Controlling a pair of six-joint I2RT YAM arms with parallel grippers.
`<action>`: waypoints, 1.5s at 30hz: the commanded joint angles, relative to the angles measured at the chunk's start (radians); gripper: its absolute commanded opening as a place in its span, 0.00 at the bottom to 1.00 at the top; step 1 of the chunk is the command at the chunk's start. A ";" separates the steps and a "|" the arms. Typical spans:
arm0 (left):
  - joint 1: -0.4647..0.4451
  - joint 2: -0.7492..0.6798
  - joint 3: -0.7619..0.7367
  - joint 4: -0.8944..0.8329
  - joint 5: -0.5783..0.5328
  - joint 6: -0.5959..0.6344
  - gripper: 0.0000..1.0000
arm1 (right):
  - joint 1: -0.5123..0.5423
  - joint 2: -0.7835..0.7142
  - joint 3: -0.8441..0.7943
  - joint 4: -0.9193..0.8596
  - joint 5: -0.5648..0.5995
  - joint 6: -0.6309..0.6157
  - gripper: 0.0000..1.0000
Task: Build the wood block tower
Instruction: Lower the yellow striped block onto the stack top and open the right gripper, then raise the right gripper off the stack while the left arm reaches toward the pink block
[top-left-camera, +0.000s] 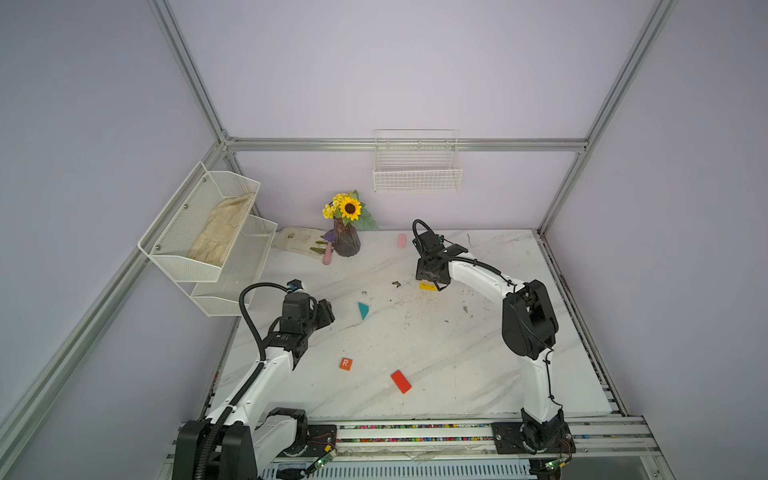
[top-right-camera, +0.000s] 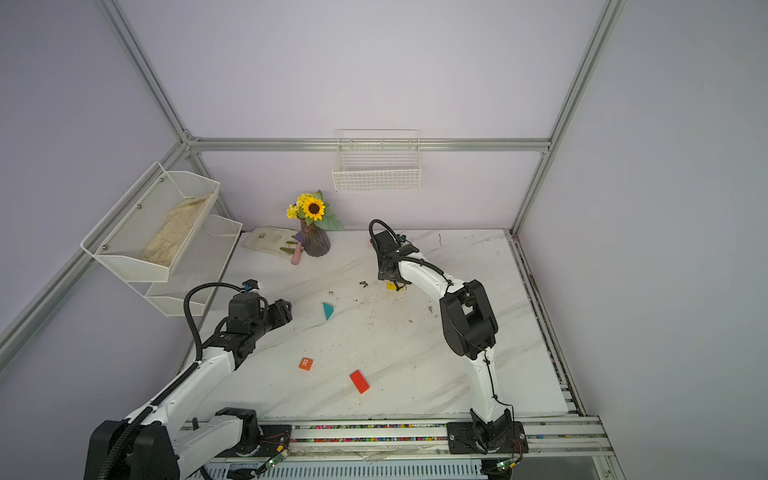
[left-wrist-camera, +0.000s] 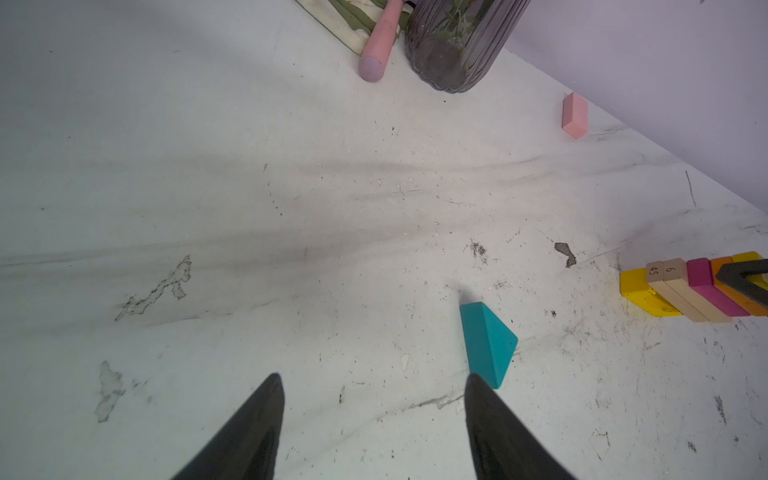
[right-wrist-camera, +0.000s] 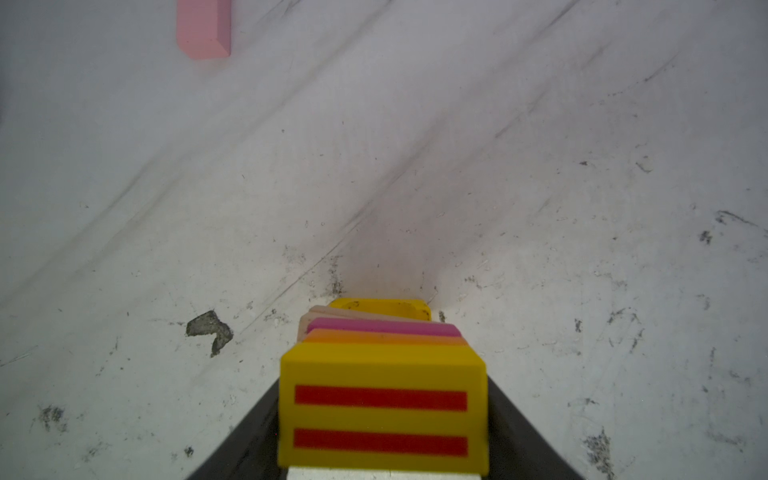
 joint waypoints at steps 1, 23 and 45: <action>0.004 -0.015 -0.031 0.037 0.012 0.011 0.69 | -0.005 0.010 0.019 -0.002 0.001 0.003 0.71; -0.252 0.657 0.766 0.005 0.090 0.071 0.71 | -0.015 -0.521 -0.296 0.171 0.126 -0.113 0.97; -0.297 1.449 1.817 -0.225 0.048 0.340 0.75 | -0.111 -0.701 -0.541 0.438 0.122 -0.213 0.97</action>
